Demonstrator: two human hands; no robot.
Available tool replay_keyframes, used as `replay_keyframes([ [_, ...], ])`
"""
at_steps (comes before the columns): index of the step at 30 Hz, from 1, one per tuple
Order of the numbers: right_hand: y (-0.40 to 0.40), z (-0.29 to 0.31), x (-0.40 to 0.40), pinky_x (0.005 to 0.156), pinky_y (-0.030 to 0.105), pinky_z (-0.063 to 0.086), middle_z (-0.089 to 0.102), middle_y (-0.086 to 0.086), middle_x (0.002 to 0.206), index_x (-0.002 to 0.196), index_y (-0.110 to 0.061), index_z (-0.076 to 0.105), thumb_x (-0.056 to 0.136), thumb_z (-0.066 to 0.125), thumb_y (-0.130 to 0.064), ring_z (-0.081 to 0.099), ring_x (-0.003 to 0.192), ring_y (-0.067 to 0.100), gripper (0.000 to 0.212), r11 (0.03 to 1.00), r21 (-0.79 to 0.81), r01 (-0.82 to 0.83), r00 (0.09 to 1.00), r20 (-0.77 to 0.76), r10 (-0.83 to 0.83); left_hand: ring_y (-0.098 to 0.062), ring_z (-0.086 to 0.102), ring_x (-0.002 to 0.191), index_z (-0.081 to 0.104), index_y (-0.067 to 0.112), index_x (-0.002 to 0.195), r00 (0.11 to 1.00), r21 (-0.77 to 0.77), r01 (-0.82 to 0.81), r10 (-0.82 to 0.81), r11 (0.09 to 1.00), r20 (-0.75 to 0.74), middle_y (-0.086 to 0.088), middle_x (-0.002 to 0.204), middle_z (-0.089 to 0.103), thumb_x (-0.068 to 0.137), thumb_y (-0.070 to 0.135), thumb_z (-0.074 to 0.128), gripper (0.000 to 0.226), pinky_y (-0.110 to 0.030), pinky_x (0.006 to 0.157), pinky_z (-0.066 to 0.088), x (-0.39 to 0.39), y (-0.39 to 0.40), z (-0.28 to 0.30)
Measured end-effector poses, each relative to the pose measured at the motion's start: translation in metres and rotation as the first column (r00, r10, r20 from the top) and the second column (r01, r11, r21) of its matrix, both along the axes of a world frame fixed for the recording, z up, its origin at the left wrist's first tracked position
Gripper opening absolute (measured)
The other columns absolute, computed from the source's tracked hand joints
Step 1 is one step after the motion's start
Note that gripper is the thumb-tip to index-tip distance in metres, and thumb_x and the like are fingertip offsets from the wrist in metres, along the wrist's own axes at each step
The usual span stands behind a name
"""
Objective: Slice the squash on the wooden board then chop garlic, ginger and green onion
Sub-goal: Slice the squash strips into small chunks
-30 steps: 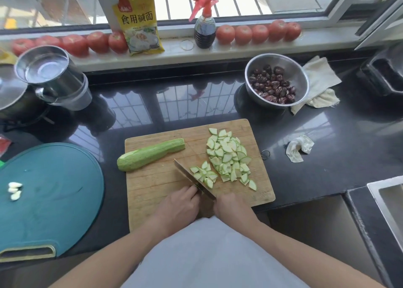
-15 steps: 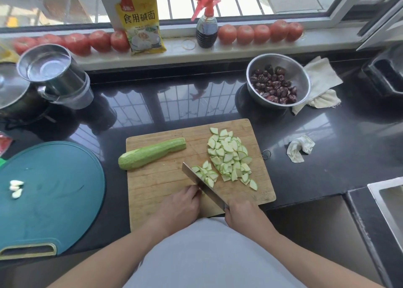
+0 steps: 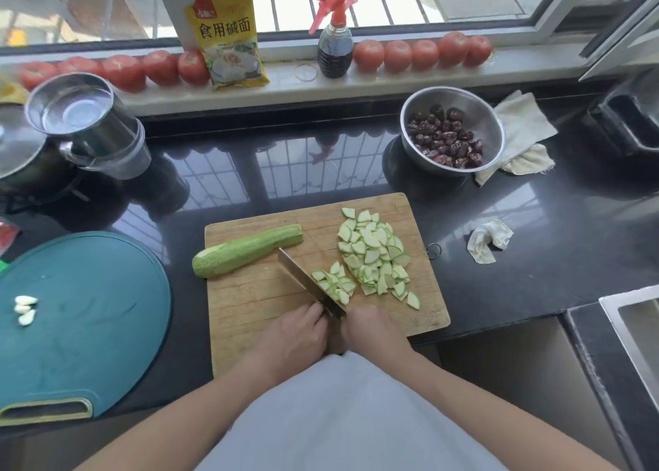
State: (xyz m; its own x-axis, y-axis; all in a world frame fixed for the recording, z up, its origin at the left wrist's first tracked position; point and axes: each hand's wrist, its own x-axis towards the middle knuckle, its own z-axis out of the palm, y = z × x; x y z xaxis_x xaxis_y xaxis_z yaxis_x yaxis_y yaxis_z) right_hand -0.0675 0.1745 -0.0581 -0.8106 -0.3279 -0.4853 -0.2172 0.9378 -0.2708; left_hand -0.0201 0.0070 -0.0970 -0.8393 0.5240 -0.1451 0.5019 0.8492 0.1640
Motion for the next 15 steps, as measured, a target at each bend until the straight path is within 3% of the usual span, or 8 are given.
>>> replay_keyframes([
  [6, 0.022, 0.021, 0.008, 0.058, 0.038, 0.042, 0.050, 0.005, 0.073, 0.084, -0.012, 0.052, 0.094, 0.045, -0.020, 0.051, 0.067, 0.030, 0.015, 0.997, -0.074, -0.015, 1.000, -0.013, 0.014, -0.018, 0.057, 0.061, 0.065, 0.015, 0.078, 0.995, 0.082, -0.082, 0.087, 0.993, -0.056, -0.004, 0.088, 0.062, 0.083, 0.016, 0.045, 0.021, -0.030, 0.042, 0.040, 0.007, -0.004, 0.004],
  [8, 0.030, 0.026, 0.014, 0.057, 0.038, 0.041, 0.046, 0.002, 0.071, 0.087, -0.012, 0.055, 0.096, 0.044, -0.022, 0.050, 0.068, 0.028, 0.017, 0.997, -0.040, -0.062, 0.998, -0.027, 0.061, -0.013, 0.054, 0.056, 0.069, 0.018, 0.078, 0.991, 0.078, -0.107, 0.112, 0.991, -0.073, 0.000, 0.090, 0.064, 0.077, 0.024, 0.048, 0.021, -0.027, 0.041, 0.032, 0.008, -0.004, 0.008],
  [12, 0.034, 0.026, 0.020, 0.054, 0.034, 0.033, 0.038, -0.001, 0.069, 0.094, -0.011, 0.058, 0.097, 0.041, -0.021, 0.043, 0.067, 0.025, 0.019, 0.997, 0.046, -0.068, 0.997, -0.029, 0.069, -0.017, 0.062, 0.066, 0.073, 0.010, 0.092, 0.986, 0.119, -0.116, 0.129, 0.986, -0.105, -0.005, 0.097, 0.067, 0.078, 0.021, 0.047, 0.032, -0.028, 0.044, 0.042, 0.006, -0.002, 0.008],
  [15, 0.034, 0.027, 0.022, 0.055, 0.033, 0.034, 0.043, 0.000, 0.073, 0.090, -0.011, 0.055, 0.096, 0.041, -0.018, 0.045, 0.069, 0.026, 0.016, 0.994, 0.072, -0.082, 0.996, -0.013, 0.083, -0.017, 0.064, 0.069, 0.075, 0.011, 0.093, 0.987, 0.107, -0.120, 0.131, 0.987, -0.098, -0.005, 0.098, 0.068, 0.079, 0.022, 0.042, 0.037, -0.027, 0.048, 0.045, 0.006, -0.002, 0.006],
])
